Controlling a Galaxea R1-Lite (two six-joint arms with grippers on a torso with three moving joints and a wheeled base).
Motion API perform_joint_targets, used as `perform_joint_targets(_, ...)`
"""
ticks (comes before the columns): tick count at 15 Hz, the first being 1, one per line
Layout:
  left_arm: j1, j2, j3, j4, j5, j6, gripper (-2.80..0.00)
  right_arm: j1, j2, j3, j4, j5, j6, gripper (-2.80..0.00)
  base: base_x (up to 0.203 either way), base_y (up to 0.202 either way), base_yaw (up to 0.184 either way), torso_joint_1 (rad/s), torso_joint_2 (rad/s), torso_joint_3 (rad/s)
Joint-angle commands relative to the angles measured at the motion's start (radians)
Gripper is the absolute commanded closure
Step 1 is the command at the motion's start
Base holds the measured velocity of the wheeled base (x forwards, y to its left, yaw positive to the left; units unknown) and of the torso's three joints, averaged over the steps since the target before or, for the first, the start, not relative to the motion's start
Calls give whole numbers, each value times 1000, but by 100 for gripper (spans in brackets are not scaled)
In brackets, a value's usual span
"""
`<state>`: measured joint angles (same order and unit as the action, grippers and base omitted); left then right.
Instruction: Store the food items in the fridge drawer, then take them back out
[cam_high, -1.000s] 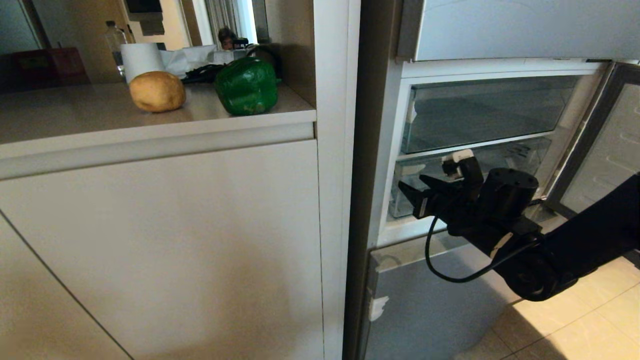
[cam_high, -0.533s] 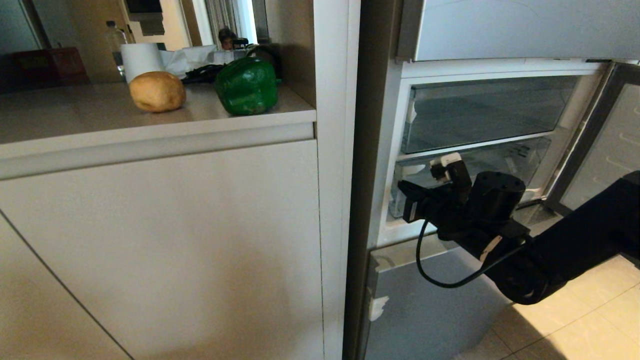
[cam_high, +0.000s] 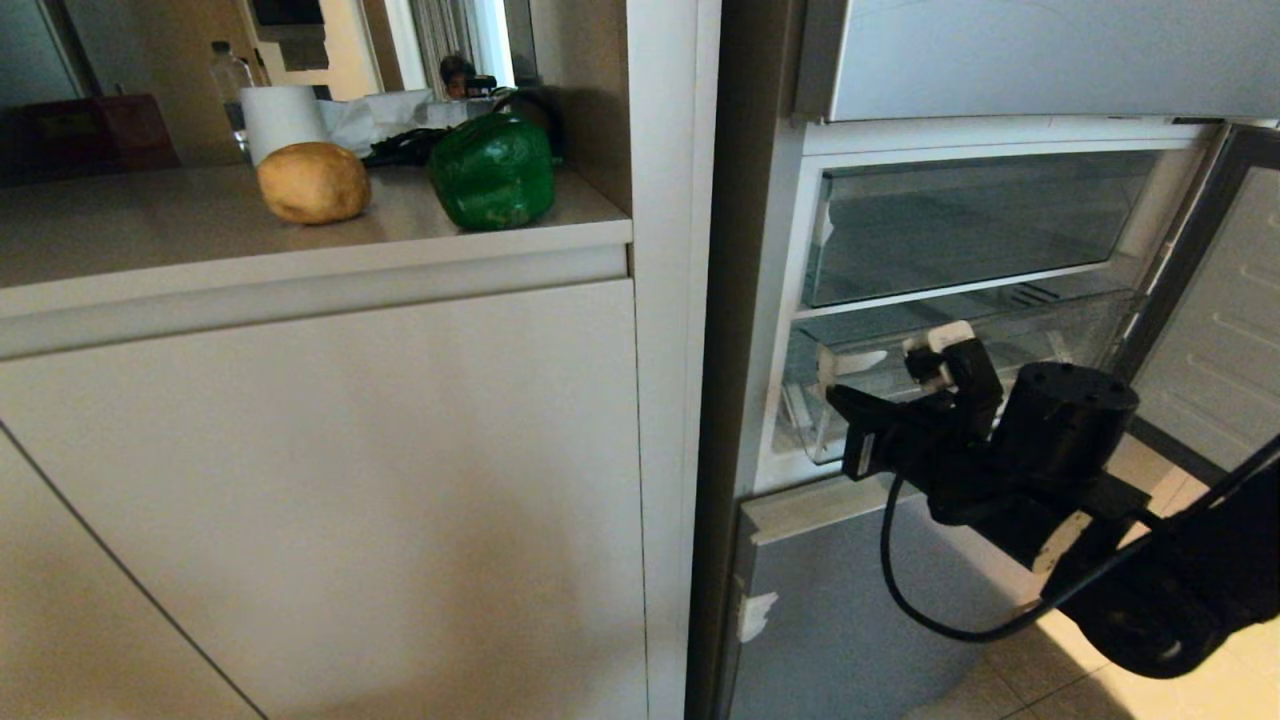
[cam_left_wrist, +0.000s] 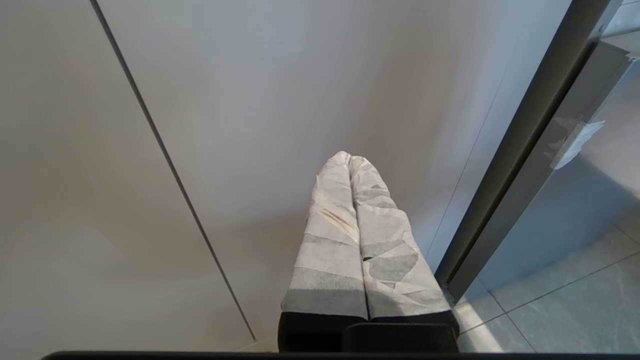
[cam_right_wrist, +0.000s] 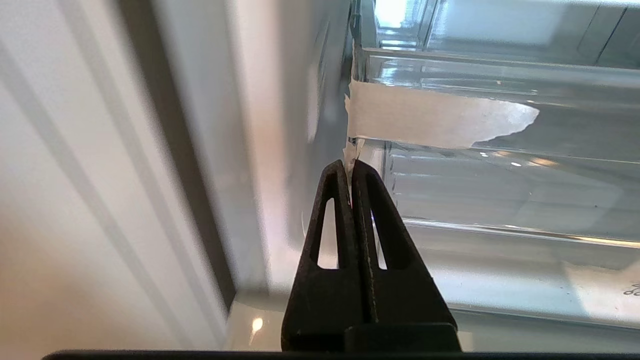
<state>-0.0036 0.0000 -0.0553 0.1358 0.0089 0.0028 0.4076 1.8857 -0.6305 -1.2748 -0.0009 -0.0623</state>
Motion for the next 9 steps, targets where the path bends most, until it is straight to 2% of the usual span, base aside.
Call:
perform_joint_targets(1,-1,0,0,1,0,0,0,43,-132,103,-12,-24,-1,0,0,0,0,0,0,0)
perform_joint_targets(4,0,0,0,1,0,0,0,102,-248,248,-12,-66,2,0,0,0,0,0,0,0)
perform_joint_targets(7,1,0,0,1,0,0,0,126,-311,315,-12,-88,8,0,0,0,0,0,0,0)
perform_joint_targets(8,0,0,0,1,0,0,0,128,-317,322,-12,-88,8,-280,0,0,0,0,0,0)
perform_joint_targets(9,0,0,0,1,0,0,0,128,-318,325,-12,-88,9,-280,0,0,0,0,0,0)
